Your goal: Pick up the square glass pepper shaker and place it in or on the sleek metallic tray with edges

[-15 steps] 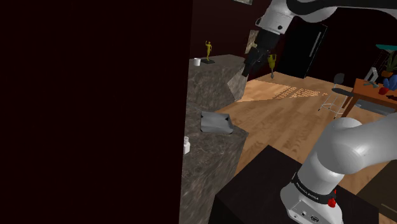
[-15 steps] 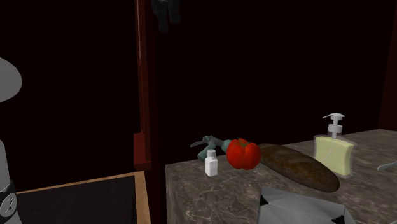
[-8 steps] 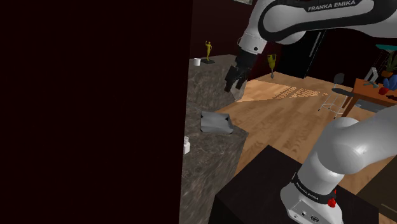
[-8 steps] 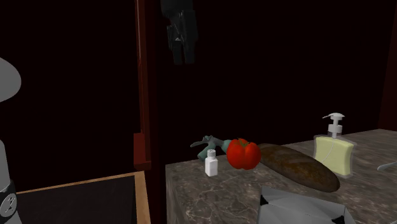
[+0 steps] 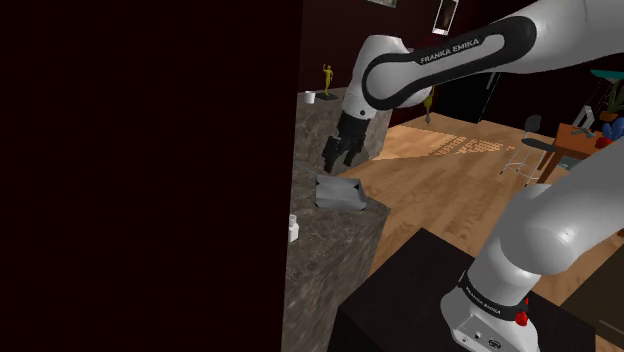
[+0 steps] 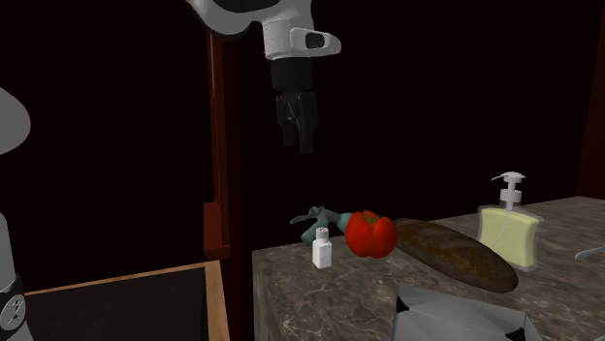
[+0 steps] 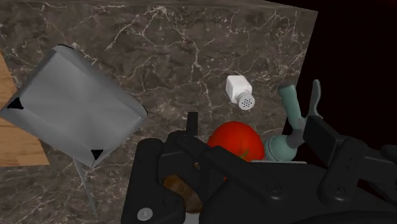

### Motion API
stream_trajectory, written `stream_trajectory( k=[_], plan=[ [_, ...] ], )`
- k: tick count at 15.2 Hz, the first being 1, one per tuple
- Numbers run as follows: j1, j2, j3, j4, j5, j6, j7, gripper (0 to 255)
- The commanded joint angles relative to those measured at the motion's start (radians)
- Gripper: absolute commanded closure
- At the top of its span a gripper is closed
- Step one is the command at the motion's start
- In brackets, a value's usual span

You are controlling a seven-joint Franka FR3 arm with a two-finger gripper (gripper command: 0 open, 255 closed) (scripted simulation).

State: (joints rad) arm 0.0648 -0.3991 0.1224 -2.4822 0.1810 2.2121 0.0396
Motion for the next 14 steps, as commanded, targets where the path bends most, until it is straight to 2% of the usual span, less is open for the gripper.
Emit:
stream_trajectory(
  k=[1, 7, 14],
  plan=[
    [0.002, 0.072, 0.014, 0.008, 0.002, 0.060, 0.015, 0],
    [0.012, 0.297, 0.057, 0.058, -0.008, 0.220, 0.079, 0],
    [0.037, 0.576, 0.076, 0.174, -0.063, 0.362, 0.172, 0]
  ],
)
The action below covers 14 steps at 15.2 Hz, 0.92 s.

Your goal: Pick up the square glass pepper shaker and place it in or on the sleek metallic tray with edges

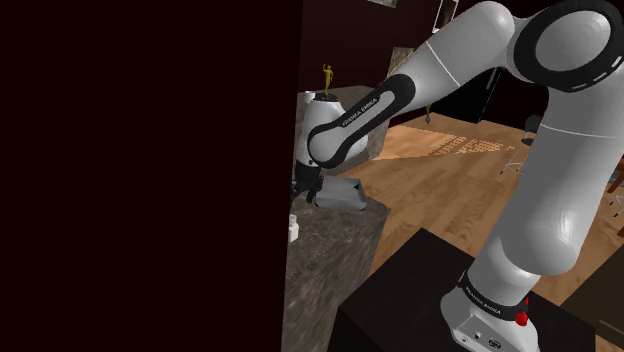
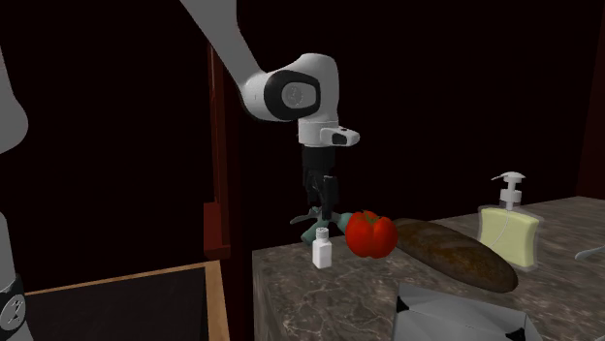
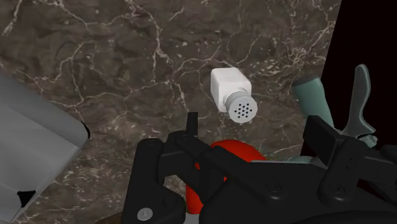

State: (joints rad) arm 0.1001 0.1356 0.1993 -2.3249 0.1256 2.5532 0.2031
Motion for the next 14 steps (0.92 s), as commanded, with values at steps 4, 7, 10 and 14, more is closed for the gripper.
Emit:
stream_trajectory(
  k=[4, 7, 10, 14],
  plan=[
    [0.013, 0.118, -0.004, 0.040, -0.024, 0.072, 0.026, 0],
    [0.019, 0.156, -0.007, 0.044, -0.031, 0.106, 0.031, 0],
    [0.022, 0.177, -0.009, 0.046, -0.035, 0.124, 0.034, 0],
    [0.022, 0.177, -0.009, 0.046, -0.035, 0.124, 0.034, 0]
  ],
)
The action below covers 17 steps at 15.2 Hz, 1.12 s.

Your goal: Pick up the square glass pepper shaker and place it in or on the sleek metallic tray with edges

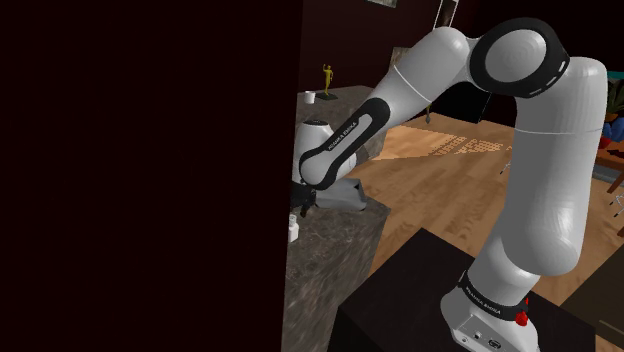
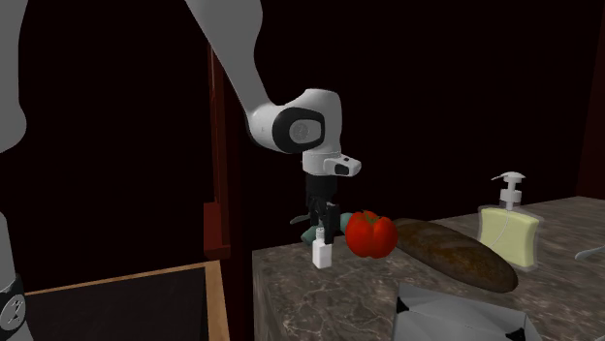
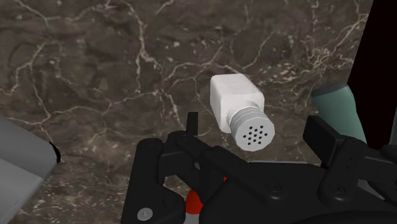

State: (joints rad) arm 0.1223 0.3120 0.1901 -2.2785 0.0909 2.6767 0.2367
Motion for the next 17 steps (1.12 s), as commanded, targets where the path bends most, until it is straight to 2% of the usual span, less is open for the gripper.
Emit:
stream_trajectory(
  k=[1, 3, 4, 13, 17],
  plan=[
    [0.000, 0.000, 0.000, 0.000, 0.000, 0.000, 0.000, 0],
    [0.000, 0.000, 0.000, 0.000, 0.000, 0.000, 0.000, 0],
    [0.000, 0.000, 0.000, 0.000, 0.000, 0.000, 0.000, 255],
    [0.000, 0.000, 0.000, 0.000, 0.000, 0.000, 0.000, 255],
    [-0.004, -0.047, 0.004, 0.001, 0.007, -0.047, -0.001, 255]
  ],
)
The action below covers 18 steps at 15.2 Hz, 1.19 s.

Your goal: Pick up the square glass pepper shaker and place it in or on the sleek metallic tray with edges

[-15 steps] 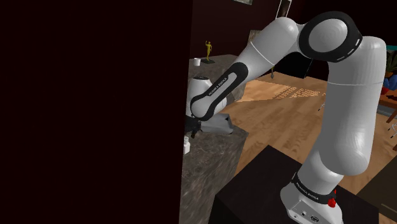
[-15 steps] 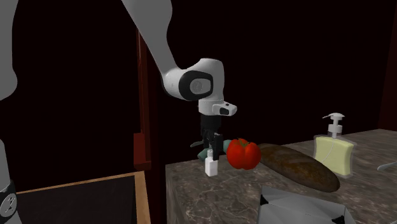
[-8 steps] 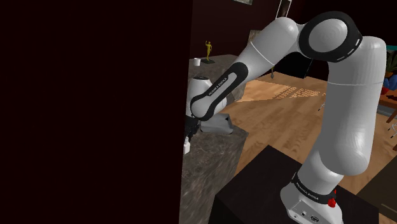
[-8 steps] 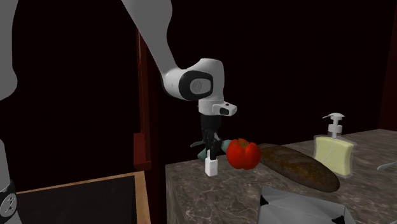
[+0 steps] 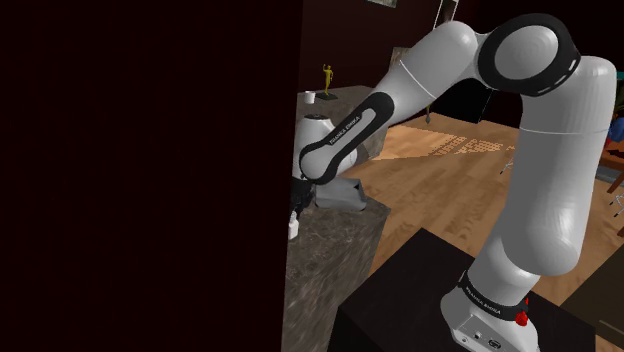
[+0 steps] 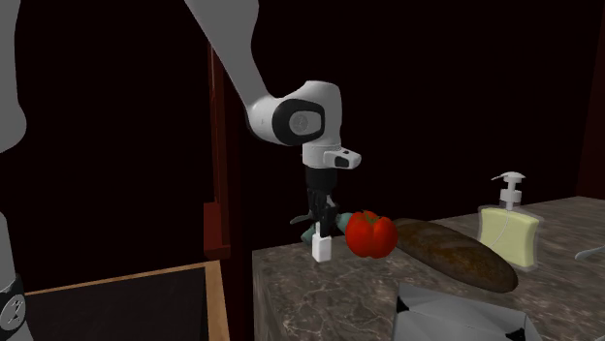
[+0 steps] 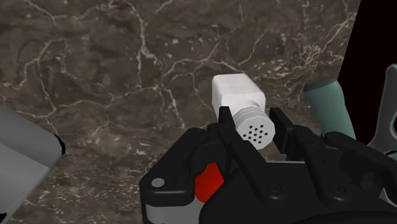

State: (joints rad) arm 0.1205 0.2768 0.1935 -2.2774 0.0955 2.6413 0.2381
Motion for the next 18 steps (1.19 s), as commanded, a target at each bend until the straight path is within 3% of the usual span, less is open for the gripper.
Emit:
stream_trajectory(
  k=[1, 18],
  plan=[
    [-0.003, -0.023, 0.002, 0.000, 0.004, -0.024, -0.002, 255],
    [-0.013, -0.194, 0.008, 0.047, 0.026, -0.239, -0.001, 255]
  ],
)
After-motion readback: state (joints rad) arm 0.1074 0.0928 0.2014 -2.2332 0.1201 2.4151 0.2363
